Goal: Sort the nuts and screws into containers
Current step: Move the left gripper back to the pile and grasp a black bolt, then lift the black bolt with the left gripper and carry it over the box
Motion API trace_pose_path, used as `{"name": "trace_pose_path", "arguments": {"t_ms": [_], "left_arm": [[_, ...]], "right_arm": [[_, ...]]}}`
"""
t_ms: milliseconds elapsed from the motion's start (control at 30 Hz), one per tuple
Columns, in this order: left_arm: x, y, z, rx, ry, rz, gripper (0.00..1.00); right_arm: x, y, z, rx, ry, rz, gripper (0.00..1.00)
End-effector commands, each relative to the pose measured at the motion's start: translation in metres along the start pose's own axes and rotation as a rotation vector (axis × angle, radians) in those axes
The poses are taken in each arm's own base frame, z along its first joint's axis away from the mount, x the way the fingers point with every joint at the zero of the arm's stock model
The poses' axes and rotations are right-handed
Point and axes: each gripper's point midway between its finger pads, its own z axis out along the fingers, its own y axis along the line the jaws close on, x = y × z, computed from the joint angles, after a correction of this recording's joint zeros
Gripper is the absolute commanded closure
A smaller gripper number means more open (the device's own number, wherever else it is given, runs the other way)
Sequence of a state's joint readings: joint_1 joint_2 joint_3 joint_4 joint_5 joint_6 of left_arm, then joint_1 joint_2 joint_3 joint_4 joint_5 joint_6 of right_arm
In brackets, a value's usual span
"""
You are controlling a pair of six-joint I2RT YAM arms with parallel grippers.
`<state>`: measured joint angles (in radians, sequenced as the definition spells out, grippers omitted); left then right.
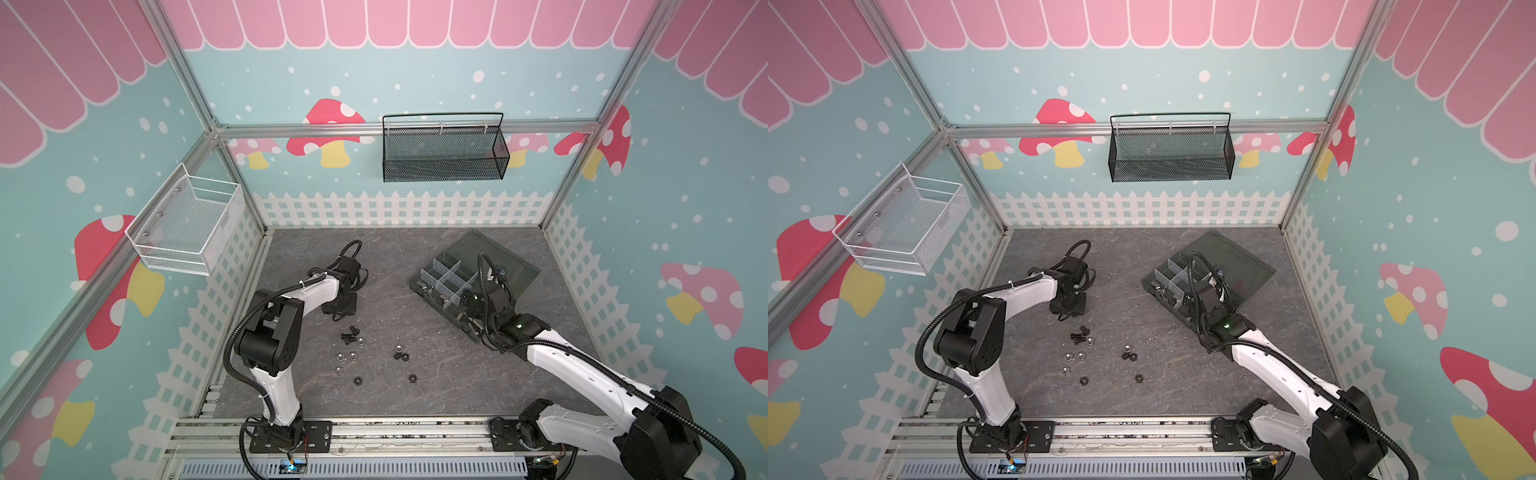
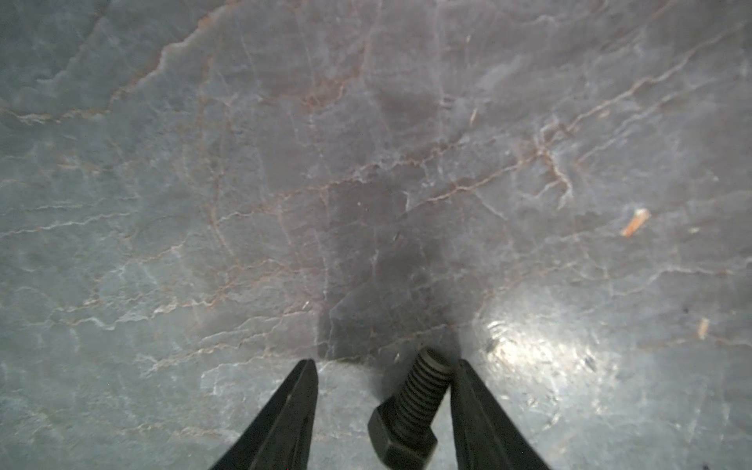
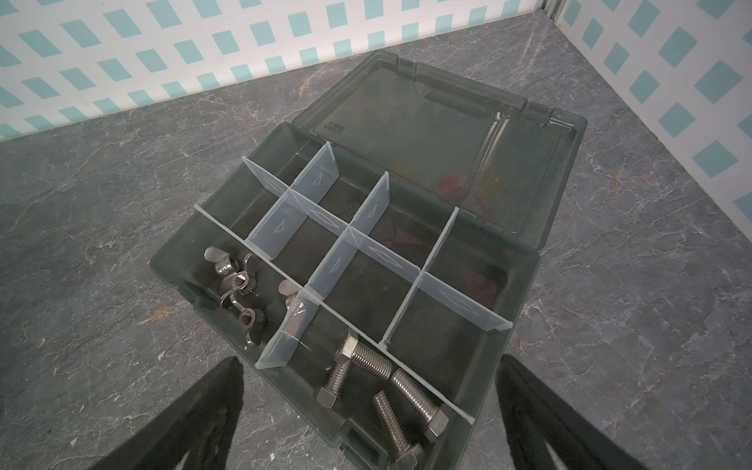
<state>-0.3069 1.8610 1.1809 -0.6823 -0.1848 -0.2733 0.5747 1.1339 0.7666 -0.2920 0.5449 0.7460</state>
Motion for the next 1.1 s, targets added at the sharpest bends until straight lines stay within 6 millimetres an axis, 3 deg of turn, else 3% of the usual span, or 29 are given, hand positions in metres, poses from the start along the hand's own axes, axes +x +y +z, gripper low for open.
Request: {"name": "trace_pose_path", "arguments": {"t_ms": [0,667,1067], "left_arm": [[0.015,-0.001,0.015,0.016,0.069,-0.002,0.52],[0.038,-0.013,0.011,0.133,0.137,-0.092,0.63],[0.038,-0.011,0.010,0.122,0.133,-0.109,0.80]], "right_arm": [[-0.009,-0.001,-0.001,0.018,-0.014,0.031,0.02],[-0.010,-0.003,-0.004,0.020,-0.016,0.046,0.02],[-0.012,-0.004,-0.006,0.024,-0.023,0.053,0.02]]}}
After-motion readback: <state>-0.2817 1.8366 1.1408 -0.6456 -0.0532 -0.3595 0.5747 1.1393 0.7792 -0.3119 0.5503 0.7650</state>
